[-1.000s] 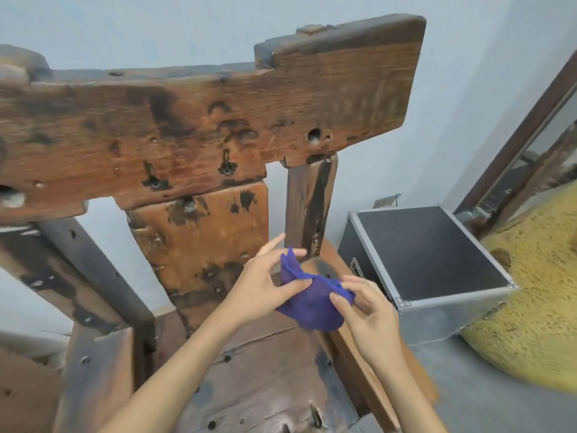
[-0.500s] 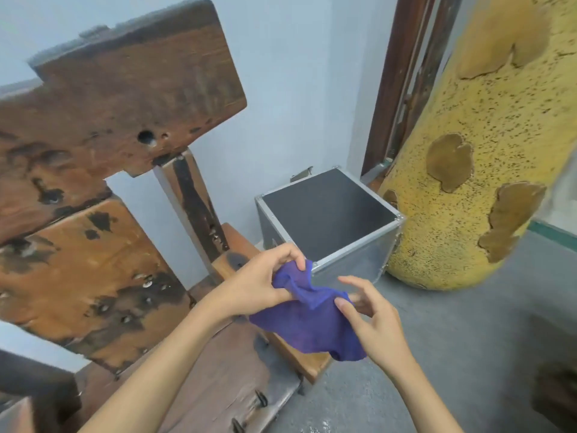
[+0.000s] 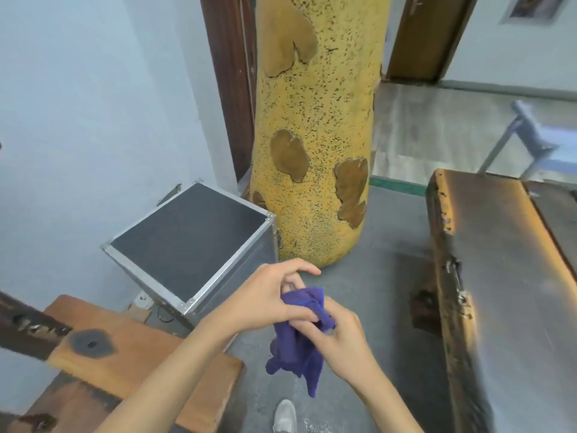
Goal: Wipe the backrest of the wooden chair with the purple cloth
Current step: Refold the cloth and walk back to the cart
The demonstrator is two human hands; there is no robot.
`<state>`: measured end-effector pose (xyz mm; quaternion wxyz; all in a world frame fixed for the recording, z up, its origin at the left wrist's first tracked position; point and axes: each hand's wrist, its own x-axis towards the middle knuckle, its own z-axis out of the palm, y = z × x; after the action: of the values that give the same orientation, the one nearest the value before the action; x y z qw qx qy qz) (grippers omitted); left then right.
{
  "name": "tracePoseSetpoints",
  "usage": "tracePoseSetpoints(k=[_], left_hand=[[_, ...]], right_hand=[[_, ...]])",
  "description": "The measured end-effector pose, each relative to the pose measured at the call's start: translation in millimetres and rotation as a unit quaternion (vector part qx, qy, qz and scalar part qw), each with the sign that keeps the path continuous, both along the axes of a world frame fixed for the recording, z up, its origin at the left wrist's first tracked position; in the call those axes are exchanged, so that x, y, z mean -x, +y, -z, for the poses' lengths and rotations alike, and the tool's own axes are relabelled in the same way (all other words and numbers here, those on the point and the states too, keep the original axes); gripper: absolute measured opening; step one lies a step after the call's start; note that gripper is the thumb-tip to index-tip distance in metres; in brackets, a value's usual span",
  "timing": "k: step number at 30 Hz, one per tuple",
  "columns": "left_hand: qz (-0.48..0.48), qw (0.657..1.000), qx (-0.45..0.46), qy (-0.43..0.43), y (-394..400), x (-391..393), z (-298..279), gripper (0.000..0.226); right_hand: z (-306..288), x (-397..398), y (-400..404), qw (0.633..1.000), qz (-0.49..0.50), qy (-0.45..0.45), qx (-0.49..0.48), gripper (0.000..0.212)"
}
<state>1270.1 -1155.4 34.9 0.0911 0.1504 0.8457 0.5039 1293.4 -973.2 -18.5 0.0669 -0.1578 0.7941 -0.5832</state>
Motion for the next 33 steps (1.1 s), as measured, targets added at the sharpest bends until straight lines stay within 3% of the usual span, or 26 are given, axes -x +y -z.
tracePoseSetpoints(k=[2,4,9,11,14,16,19,23,28,33], left_hand=[[0.005,0.999,-0.039,-0.02,14,28,5,0.05],[0.024,0.996,-0.078,-0.047,26,58,11,0.045],[0.116,0.984,-0.114,-0.068,51,134,37,0.064],[0.144,0.984,-0.073,-0.073,60,172,52,0.062],[0.182,0.981,0.022,-0.062,75,231,74,0.039],[0.171,0.983,0.026,-0.067,84,265,81,0.025],[0.1,0.985,-0.091,-0.102,103,325,75,0.009],[0.009,0.972,-0.212,-0.097,133,412,54,0.019],[0.008,0.96,-0.271,-0.074,197,517,37,0.014],[0.035,0.937,-0.326,-0.118,276,617,34,0.015]], right_hand=[[3,20,17,0.999,0.039,-0.02,0.005,0.007],[5,44,34,0.996,0.087,-0.029,0.005,0.024],[3,113,66,0.988,0.155,-0.003,-0.019,0.032],[3,147,79,0.98,0.196,-0.002,-0.016,0.021],[-5,195,105,0.967,0.254,0.017,0.028,0.016],[-14,222,122,0.964,0.263,0.02,0.028,0.017],[-22,266,154,0.956,0.292,0.0,0.039,0.016],[-26,325,197,0.935,0.343,0.009,0.089,0.01],[-19,404,245,0.914,0.396,0.021,0.088,0.013],[-15,491,297,0.911,0.399,0.022,0.103,0.02]])
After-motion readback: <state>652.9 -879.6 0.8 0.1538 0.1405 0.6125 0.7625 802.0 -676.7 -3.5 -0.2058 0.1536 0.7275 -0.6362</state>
